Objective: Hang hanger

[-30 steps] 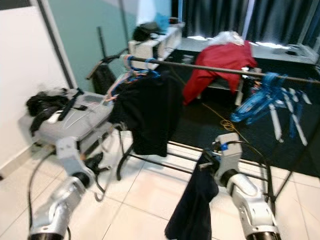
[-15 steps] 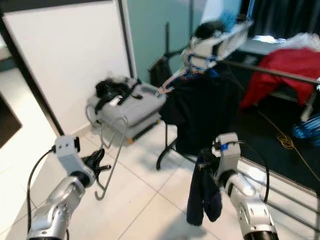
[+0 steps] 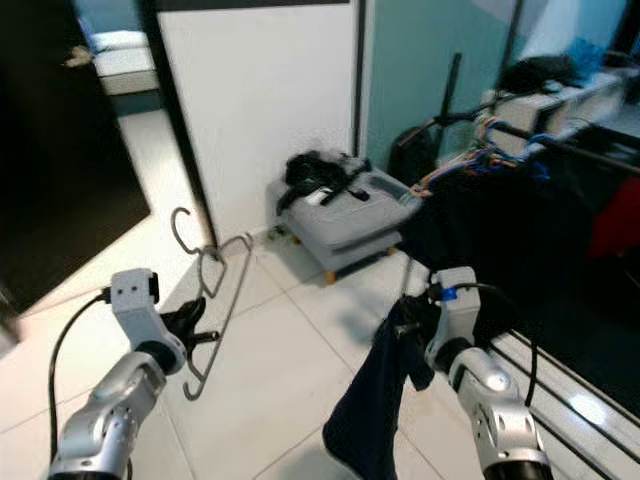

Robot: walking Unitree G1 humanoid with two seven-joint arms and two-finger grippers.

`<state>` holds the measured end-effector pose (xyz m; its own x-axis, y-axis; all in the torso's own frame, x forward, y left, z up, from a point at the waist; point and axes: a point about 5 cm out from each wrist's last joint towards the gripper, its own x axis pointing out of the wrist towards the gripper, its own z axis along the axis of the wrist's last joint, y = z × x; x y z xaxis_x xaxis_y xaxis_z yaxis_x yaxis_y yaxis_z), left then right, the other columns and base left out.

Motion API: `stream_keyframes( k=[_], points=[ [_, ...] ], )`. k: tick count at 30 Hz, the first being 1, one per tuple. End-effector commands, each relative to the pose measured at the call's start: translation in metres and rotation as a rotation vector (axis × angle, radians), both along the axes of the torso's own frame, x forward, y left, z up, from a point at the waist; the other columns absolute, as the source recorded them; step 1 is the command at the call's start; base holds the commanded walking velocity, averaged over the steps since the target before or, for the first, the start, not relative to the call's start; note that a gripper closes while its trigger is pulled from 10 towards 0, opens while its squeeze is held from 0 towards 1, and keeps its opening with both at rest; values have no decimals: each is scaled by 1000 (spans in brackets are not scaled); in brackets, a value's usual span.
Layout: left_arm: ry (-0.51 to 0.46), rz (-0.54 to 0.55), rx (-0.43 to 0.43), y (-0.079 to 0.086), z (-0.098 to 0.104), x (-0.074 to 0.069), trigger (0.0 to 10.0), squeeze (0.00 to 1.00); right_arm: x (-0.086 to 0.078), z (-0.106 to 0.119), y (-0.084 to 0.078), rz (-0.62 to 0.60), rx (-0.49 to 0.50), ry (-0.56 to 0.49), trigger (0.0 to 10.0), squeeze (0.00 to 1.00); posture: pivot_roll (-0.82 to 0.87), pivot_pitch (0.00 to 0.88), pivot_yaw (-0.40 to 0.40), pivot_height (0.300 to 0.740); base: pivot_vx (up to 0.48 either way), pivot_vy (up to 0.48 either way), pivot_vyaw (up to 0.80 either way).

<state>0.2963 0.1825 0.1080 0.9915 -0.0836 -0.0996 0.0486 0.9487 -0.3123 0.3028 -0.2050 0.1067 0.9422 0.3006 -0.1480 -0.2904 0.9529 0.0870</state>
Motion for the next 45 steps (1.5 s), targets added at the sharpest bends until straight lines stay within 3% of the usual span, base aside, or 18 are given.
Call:
stream_keyframes(
  k=[1,7,11,14,16,18,20,23,29,33,45],
  points=[
    [7,-1,0,1,-1,-1,10000,0,1,2,0,4,6,-17,10000,0,21,0,-31,740,0,0,794],
    [14,2,22,0,-1,-11,10000,0,-5,2,0,6,-17,-22,10000,0,7,0,-34,740,0,0,794],
    [57,-38,-35,-6,-6,-61,10000,0,-52,3,10,53,37,-3,10000,0,-7,0,-40,740,0,0,794],
    [49,-82,-14,-11,-7,-74,10000,0,-69,2,16,69,62,4,10000,0,-14,0,-40,740,0,0,790],
    [38,-88,-26,-11,-7,-74,10000,0,-73,2,16,58,78,-4,10000,0,-21,0,-36,740,0,0,781],
    [15,-100,-36,-10,-4,-66,10000,0,-69,3,15,45,110,-10,10000,0,-32,0,-28,740,0,0,775],
    [-22,-125,-67,-14,3,-48,10000,0,-57,7,13,35,147,-27,10000,0,-26,0,-35,740,0,0,775],
    [-41,-167,-72,-20,9,-40,10000,0,-54,8,15,49,147,-28,10000,0,-23,0,-36,740,0,0,775],
    [-12,-229,-128,-26,10,-45,10000,0,-57,11,13,54,155,-11,10000,0,-19,5,-38,740,0,0,773],
    [6,-203,-168,-22,9,-44,10000,0,-58,12,14,53,161,-10,10000,0,-16,10,-32,740,0,0,775],
    [-15,-198,-73,-24,13,-38,10000,0,-57,14,16,65,166,-13,10000,0,-4,10,-33,740,111,0,765]
  ],
)
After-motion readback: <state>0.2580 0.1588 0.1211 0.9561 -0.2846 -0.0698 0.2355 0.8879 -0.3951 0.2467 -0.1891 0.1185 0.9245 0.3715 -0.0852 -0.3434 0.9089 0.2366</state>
